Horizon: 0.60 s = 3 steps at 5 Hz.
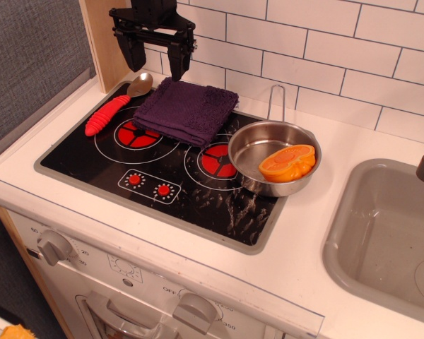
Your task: Move the purple towel to the right of the red spoon
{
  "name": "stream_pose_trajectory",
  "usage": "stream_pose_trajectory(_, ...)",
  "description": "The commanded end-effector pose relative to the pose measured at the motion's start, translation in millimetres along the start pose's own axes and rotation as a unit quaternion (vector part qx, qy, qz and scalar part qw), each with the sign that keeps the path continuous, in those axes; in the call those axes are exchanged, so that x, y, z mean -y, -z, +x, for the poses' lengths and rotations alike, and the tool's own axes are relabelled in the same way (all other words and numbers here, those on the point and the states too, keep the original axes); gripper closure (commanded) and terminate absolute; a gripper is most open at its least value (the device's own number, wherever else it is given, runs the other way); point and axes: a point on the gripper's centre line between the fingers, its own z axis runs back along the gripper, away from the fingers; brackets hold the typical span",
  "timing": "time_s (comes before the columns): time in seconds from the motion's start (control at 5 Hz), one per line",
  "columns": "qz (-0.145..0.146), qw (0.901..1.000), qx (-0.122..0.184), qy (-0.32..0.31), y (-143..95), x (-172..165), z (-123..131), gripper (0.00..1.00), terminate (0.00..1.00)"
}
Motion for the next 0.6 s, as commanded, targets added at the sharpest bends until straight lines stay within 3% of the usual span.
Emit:
stream_pose_trajectory(0.0, 0.011, 0.9991, 0.041, -0.003, -34.4, -6.3, 4.5, 0.00, 0.00)
stream_pose_trajectory(0.2, 0.011, 0.9991, 0.041, -0.003, -34.4, -6.3, 4.5, 0.00, 0.00)
stream_pose_trajectory(0.4, 0.011, 0.9991, 0.041, -0.003, -34.4, -6.3, 4.5, 0.00, 1.00)
